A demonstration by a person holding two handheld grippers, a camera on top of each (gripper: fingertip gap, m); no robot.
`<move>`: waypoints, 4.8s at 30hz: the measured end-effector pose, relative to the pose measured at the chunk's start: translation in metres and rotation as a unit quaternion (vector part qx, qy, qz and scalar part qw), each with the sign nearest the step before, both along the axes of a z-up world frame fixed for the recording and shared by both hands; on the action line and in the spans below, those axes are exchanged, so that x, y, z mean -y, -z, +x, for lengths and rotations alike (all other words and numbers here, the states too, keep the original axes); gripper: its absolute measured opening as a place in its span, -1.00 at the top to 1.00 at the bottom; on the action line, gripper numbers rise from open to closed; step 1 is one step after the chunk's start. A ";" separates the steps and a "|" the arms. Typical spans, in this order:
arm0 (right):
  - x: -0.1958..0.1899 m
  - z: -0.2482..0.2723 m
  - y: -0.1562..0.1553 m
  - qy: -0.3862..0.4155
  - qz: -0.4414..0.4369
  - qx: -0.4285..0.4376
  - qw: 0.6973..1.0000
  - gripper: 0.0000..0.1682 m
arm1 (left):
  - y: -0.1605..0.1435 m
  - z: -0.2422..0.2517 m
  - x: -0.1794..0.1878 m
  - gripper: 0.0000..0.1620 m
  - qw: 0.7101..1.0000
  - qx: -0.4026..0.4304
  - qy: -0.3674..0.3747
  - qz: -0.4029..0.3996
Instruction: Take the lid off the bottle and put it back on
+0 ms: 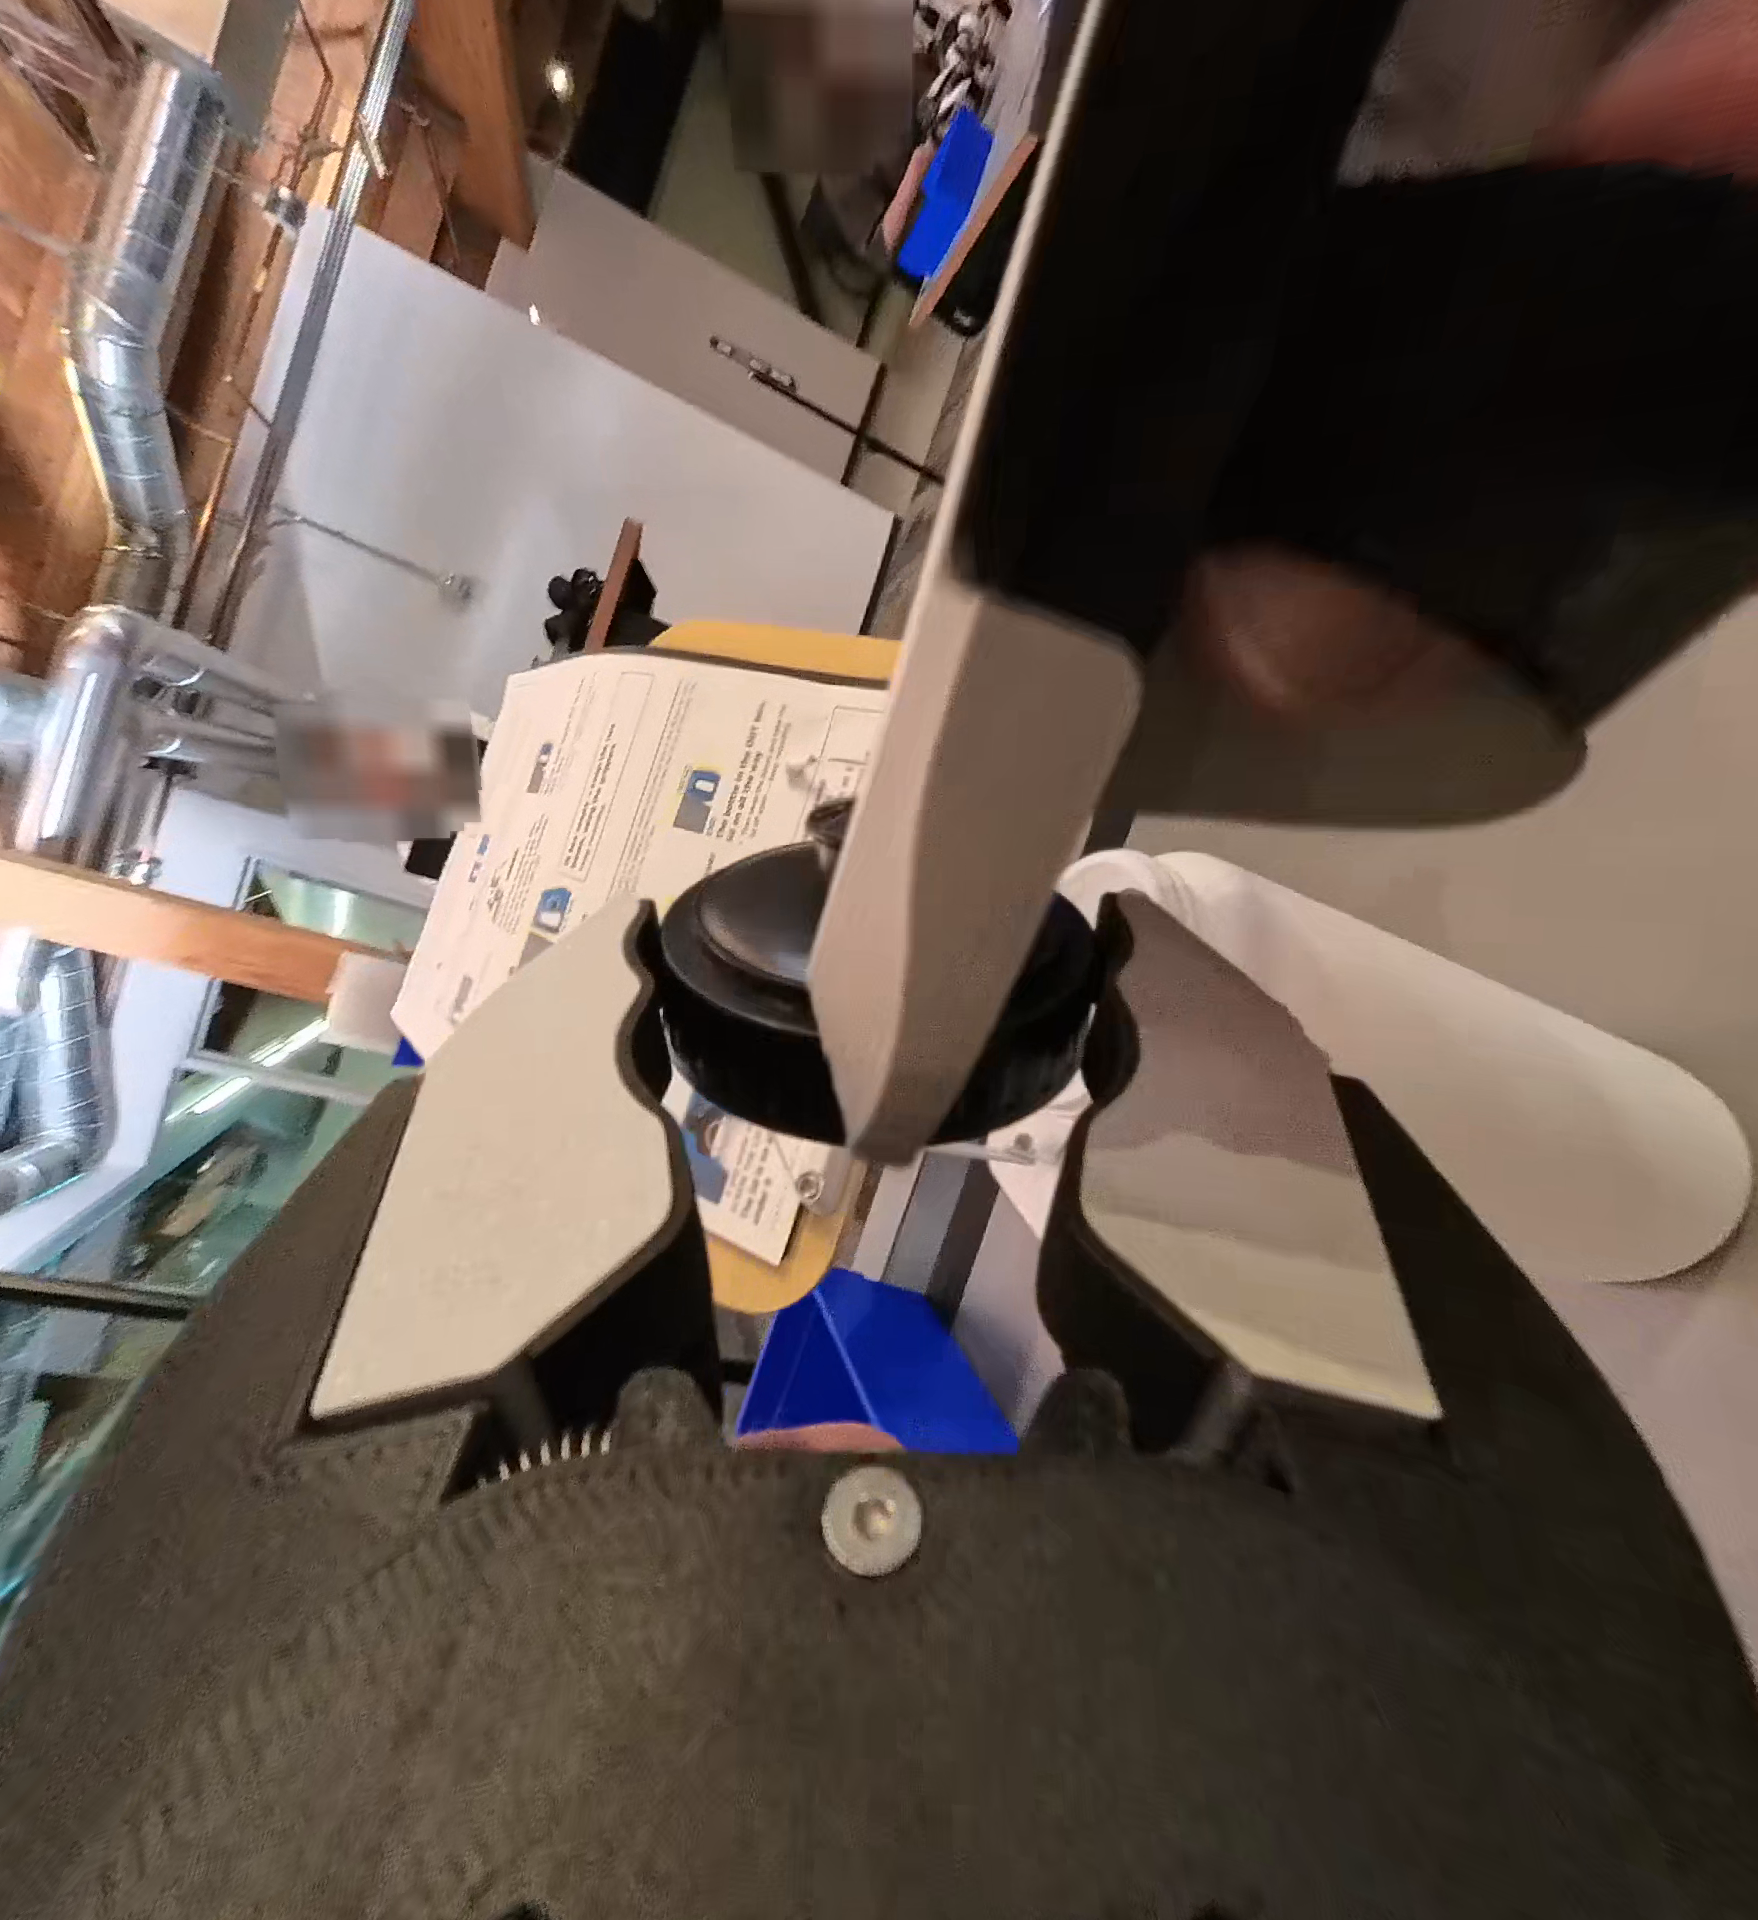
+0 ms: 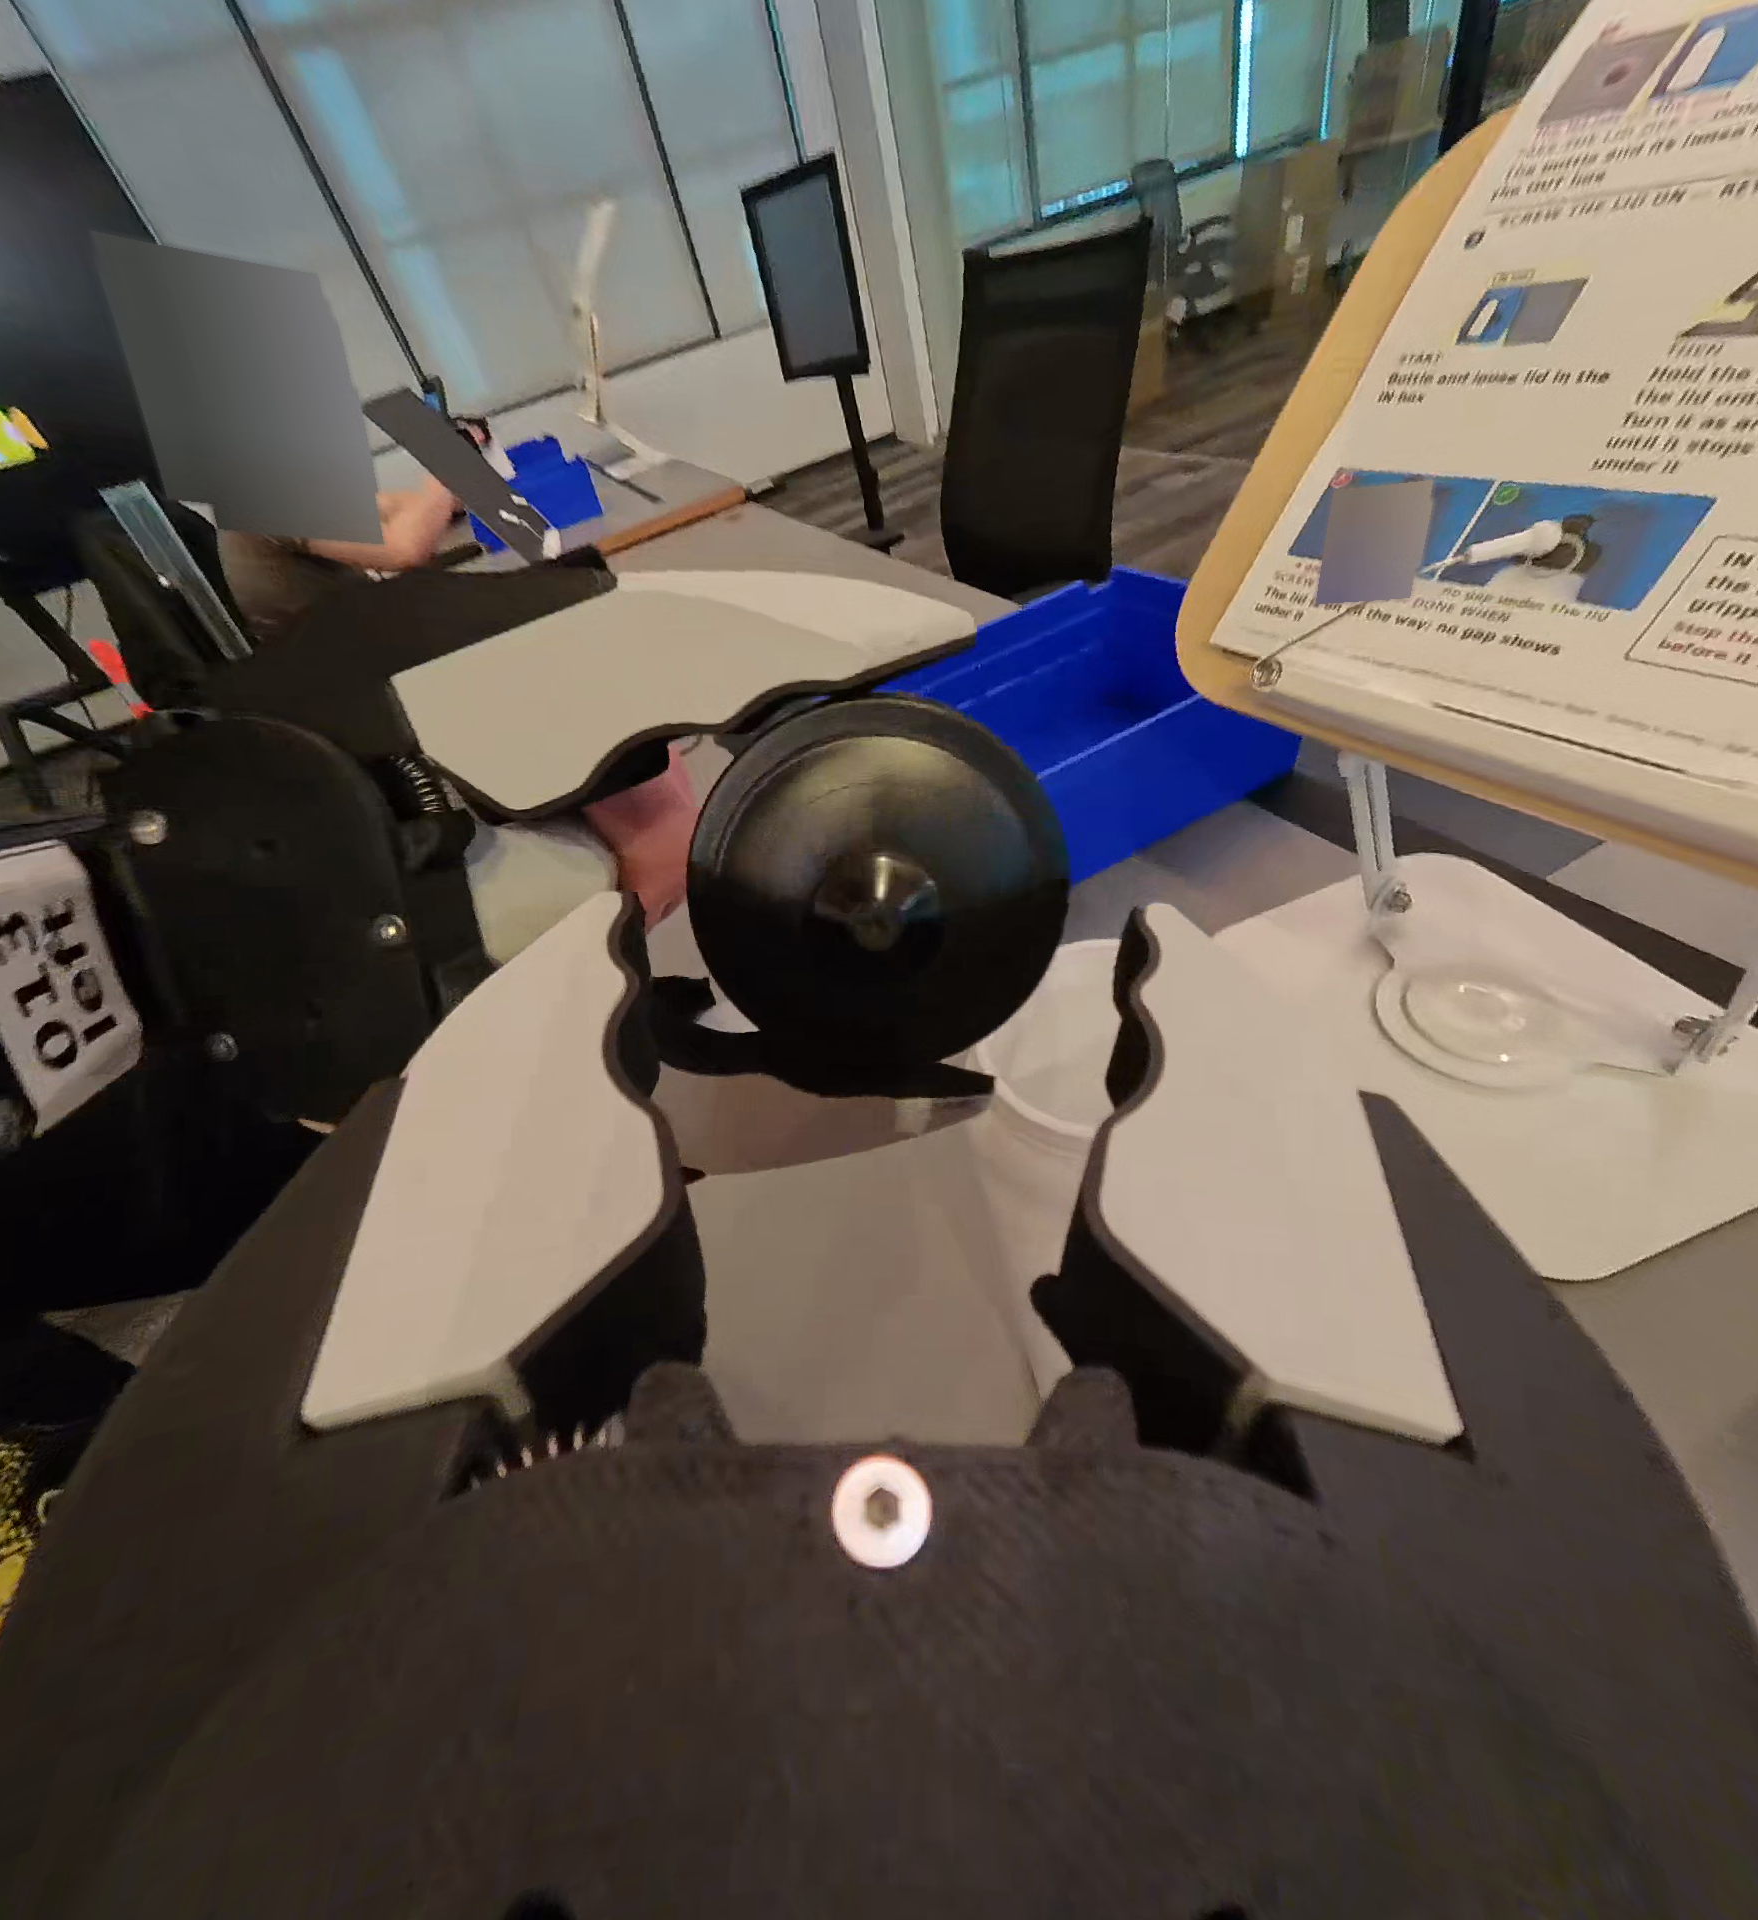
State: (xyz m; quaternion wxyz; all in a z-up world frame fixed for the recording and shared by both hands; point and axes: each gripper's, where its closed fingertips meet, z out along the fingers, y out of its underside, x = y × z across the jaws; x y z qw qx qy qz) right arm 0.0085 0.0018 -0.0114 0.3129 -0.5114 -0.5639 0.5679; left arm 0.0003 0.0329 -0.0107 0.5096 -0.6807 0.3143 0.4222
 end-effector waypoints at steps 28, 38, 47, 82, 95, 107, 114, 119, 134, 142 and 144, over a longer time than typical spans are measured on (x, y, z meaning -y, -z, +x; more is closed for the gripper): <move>-0.049 0.027 -0.025 0.020 0.005 -0.039 0.999 0.13 | -0.001 -0.005 0.012 -0.65 0.944 0.314 0.104 -0.001; -0.057 0.030 -0.009 0.006 -0.009 -0.024 1.000 0.13 | 0.098 -0.004 -0.013 -0.60 0.832 0.519 0.182 -0.068; -0.064 0.022 0.011 -0.002 -0.020 -0.003 1.000 0.13 | 0.127 0.006 -0.028 -0.40 0.823 0.523 0.199 -0.090; -0.047 -0.007 0.055 -0.336 0.377 0.376 0.777 0.13 | 0.128 0.016 -0.040 -0.08 0.815 0.519 0.247 -0.075; -0.049 -0.003 0.066 -0.355 0.430 0.410 0.722 0.13 | 0.128 0.018 -0.041 -0.08 0.812 0.520 0.251 -0.078; -0.046 0.000 0.067 -0.346 0.451 0.402 0.718 0.13 | 0.128 0.020 -0.040 -0.08 0.813 0.517 0.257 -0.081; -0.046 -0.002 0.065 -0.361 0.443 0.373 0.731 0.13 | 0.128 0.019 -0.041 -0.08 0.810 0.521 0.256 -0.082; -0.049 -0.003 0.058 -0.374 0.433 0.361 0.737 0.13 | 0.128 0.020 -0.040 -0.08 0.809 0.522 0.259 -0.083; -0.046 -0.002 0.067 -0.368 0.427 0.376 0.735 0.13 | 0.128 0.020 -0.041 -0.08 0.808 0.522 0.259 -0.082; -0.045 -0.003 0.067 -0.268 0.375 0.423 0.780 0.12 | 0.128 0.020 -0.040 -0.08 0.810 0.521 0.256 -0.083; -0.046 -0.003 0.067 -0.238 0.360 0.431 0.792 0.12 | 0.128 0.019 -0.041 -0.08 0.810 0.522 0.255 -0.083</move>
